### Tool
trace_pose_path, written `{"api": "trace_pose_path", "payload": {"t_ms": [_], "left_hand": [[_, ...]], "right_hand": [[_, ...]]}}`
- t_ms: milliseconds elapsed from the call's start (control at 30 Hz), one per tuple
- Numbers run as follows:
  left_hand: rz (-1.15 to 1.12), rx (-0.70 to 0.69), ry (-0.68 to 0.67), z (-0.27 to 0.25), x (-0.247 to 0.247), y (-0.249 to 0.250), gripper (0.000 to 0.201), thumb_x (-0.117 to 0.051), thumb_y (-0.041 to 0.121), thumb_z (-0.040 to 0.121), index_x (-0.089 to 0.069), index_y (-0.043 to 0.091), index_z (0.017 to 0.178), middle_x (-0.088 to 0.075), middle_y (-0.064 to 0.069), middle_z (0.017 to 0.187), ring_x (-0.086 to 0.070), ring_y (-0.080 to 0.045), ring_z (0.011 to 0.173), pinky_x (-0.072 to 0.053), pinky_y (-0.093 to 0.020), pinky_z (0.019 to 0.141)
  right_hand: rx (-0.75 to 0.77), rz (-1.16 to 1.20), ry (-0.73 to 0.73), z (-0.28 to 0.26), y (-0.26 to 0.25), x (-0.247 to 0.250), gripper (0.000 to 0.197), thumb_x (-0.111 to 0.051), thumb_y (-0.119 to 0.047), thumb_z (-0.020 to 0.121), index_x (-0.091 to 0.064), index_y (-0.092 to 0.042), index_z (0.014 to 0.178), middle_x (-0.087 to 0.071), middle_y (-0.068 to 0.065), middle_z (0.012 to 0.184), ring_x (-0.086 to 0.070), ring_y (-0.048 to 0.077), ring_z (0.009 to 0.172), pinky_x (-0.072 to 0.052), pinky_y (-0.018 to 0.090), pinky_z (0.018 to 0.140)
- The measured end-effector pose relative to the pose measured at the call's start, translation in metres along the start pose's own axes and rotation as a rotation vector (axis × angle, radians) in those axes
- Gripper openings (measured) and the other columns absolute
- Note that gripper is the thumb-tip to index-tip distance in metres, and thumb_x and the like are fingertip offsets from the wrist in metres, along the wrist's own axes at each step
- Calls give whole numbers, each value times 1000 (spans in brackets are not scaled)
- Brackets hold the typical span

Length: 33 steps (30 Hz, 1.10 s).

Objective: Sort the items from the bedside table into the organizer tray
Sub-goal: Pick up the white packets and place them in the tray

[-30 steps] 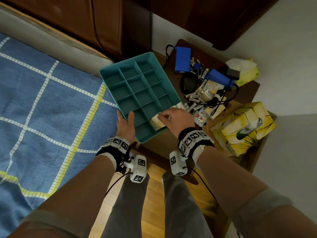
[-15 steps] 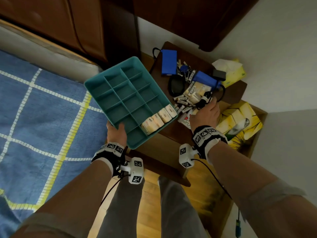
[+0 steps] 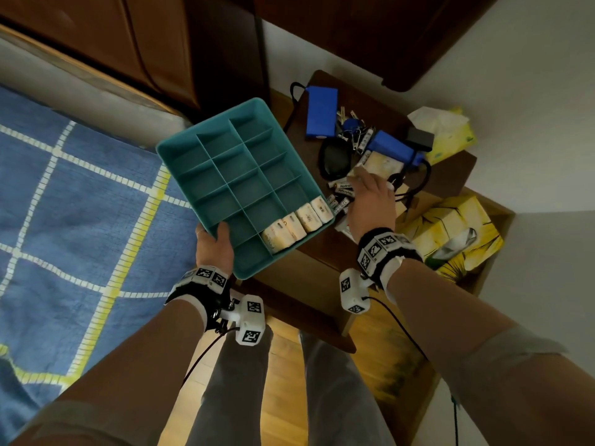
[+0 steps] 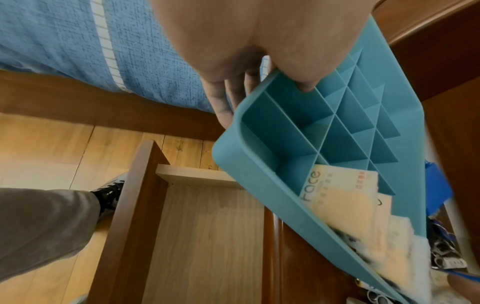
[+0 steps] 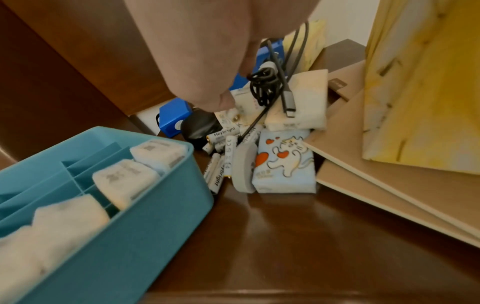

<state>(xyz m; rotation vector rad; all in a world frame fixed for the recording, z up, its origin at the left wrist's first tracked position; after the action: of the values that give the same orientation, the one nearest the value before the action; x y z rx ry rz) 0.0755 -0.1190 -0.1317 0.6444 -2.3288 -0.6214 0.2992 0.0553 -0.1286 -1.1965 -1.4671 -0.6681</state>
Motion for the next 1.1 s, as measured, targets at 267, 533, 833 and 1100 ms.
{"api": "trace_pose_path", "payload": {"t_ms": [267,533,833,1100], "left_hand": [[46,-43,5,-1,0,1,46,-49,32,100,-41,10,139,-59,-11,120,-56,-26,101,-41,-32,85],[83,-105,-40,-7,3,-4,48,-48,35,101,-39,13,143,-57,-12,129,-56,-28,112,-40,-30,87],[52,-112,-39,-5,1,-11,48,-48,36,100,-39,15,143,-57,-11,131,-55,-24,112,-40,-31,90],[54,-89,-51,-1,0,-14,48,-49,40,99,-41,14,139,-59,-9,126,-57,-27,110,-43,-34,90]], "right_hand": [[-244,117,202,-33,13,2,71,-76,-11,70,-46,-10,135,-47,14,136,-44,35,124,-41,45,103],[-567,284,50,-32,15,-14,123,-86,-15,71,3,-13,156,-4,18,162,-19,38,147,-36,51,112],[-633,146,84,-21,19,-33,110,-85,-24,73,-10,-13,154,-26,20,153,-29,41,139,-31,49,113],[-607,110,-22,-20,4,-30,109,-78,-23,82,1,-14,157,-36,23,139,-48,43,118,-45,49,96]]}}
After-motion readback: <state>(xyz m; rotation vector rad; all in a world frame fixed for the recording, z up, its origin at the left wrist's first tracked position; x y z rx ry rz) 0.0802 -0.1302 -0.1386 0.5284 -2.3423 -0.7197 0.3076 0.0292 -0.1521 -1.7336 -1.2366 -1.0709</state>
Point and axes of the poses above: each hand's wrist, its own z-axis towards the middle knuckle, its own x-axis out of the back of the hand, y = z × x, the point moved 1 cm from there along z, towards the middle knuckle
